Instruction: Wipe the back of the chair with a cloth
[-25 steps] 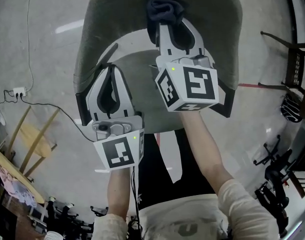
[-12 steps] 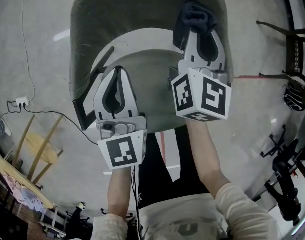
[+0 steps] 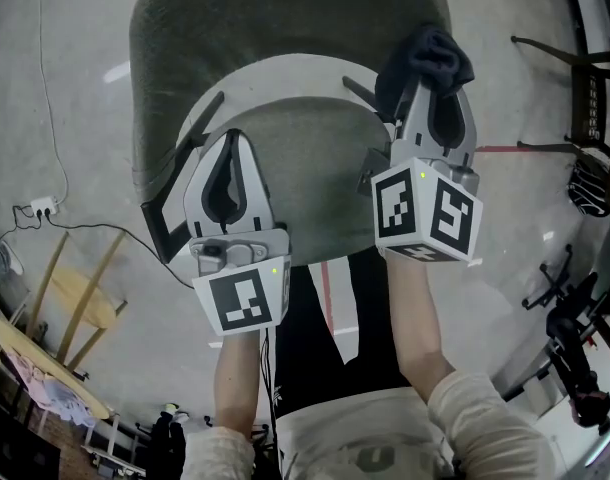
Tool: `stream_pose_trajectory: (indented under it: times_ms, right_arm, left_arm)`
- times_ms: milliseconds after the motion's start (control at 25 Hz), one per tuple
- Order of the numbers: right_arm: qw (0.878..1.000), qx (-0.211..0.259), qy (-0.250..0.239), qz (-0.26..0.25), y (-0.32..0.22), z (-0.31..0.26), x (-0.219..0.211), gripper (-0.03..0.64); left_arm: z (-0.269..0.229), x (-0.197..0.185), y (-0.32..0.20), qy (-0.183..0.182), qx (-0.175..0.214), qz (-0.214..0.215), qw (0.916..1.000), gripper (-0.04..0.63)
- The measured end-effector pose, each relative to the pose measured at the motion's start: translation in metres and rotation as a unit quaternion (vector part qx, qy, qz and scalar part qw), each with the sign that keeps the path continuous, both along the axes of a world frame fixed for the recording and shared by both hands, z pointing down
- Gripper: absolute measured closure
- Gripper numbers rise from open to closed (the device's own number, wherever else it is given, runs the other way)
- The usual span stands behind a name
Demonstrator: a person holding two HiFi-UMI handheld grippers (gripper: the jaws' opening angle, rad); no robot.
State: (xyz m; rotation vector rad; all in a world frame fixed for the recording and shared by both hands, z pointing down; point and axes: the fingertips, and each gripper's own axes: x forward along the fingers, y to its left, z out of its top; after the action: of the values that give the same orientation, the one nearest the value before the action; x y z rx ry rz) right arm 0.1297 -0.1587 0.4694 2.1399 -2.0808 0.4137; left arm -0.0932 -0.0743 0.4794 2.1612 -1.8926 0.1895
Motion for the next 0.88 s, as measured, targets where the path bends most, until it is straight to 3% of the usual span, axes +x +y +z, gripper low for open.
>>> stream_pose_trajectory:
  times_ms: [360,480,560,680,880]
  right_arm:
    - [1.000,-0.006,0.021,0.002,0.008,0.003,0.011,0.558]
    - [0.999,0.003,0.015,-0.041,0.011,-0.001,-0.009,0.558]
    - [0.995,0.012,0.006,-0.103,0.015,-0.003,-0.039,0.558]
    - [0.977,0.026,-0.013,-0.211,0.026,-0.002,-0.096,0.558]
    - [0.929,0.051,-0.054,-0.361,0.053,-0.007,-0.194,0.558]
  left_arm:
    - [0.003,-0.004,0.003,0.001,0.002,-0.014,0.9999,0.580]
    - [0.001,-0.015,0.008,-0.011,0.015,-0.037,0.9991,0.580]
    - [-0.001,-0.026,0.015,-0.020,0.023,-0.061,0.9977,0.580]
    - [-0.001,-0.043,0.027,-0.023,0.025,-0.097,0.9947,0.580]
    - [0.003,-0.070,0.047,-0.031,0.023,-0.142,0.9891,0.580]
